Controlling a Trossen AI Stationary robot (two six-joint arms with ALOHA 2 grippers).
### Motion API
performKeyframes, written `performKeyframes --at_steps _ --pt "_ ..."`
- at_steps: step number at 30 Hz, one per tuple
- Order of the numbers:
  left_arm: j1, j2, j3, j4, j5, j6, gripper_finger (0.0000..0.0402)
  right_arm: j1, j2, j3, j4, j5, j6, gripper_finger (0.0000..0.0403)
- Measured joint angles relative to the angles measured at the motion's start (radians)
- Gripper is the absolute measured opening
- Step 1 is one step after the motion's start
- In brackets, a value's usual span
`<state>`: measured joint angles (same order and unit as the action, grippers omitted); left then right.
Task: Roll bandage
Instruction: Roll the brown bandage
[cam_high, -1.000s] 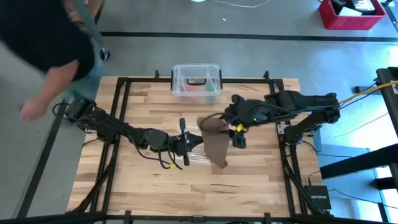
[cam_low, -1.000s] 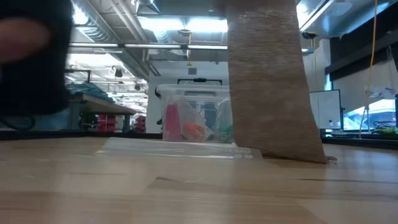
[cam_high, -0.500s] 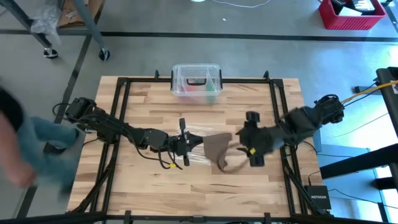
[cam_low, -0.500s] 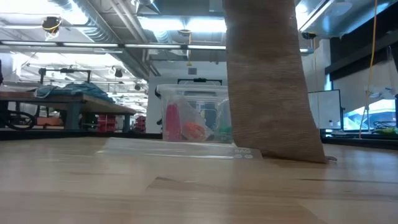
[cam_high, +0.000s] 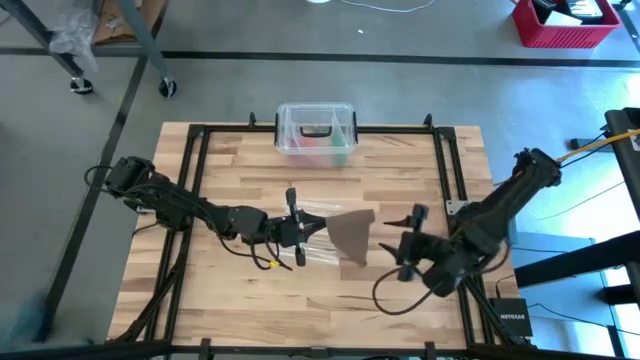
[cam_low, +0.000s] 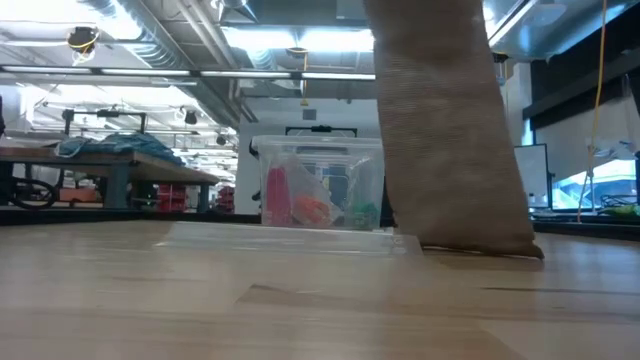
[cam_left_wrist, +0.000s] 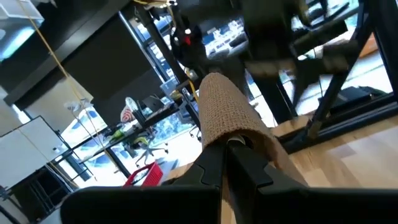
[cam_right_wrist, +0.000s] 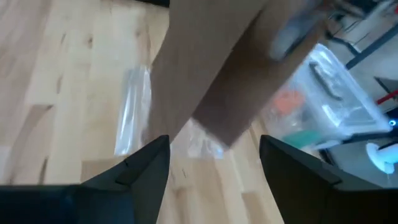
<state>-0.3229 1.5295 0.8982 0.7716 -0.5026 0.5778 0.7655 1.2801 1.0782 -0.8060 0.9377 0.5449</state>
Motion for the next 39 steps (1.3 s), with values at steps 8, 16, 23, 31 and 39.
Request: performKeyframes --at_steps 8,16,23,31,39 --pt "0.001 0.000 0.000 -0.005 0.004 0.000 0.0000 -0.095 0.029 -0.252 0.586 -0.109 -0.189 0.0250" --pt "0.001 0.000 0.000 -0.005 0.005 0.012 0.0000 -0.139 0.057 -0.259 0.746 -0.155 -0.299 0.0166" --pt "0.001 -0.001 0.000 -0.011 0.006 0.034 0.0000 -0.105 0.086 -0.227 0.962 -0.288 -0.517 0.0012" --pt "0.005 -0.001 0.000 -0.033 0.007 0.050 0.0000 -0.040 0.057 0.082 0.898 -0.218 -0.922 0.0010" --pt "0.013 -0.002 0.000 -0.124 0.094 0.038 0.0000 -0.233 0.045 0.411 0.631 -0.146 -1.050 0.0014"
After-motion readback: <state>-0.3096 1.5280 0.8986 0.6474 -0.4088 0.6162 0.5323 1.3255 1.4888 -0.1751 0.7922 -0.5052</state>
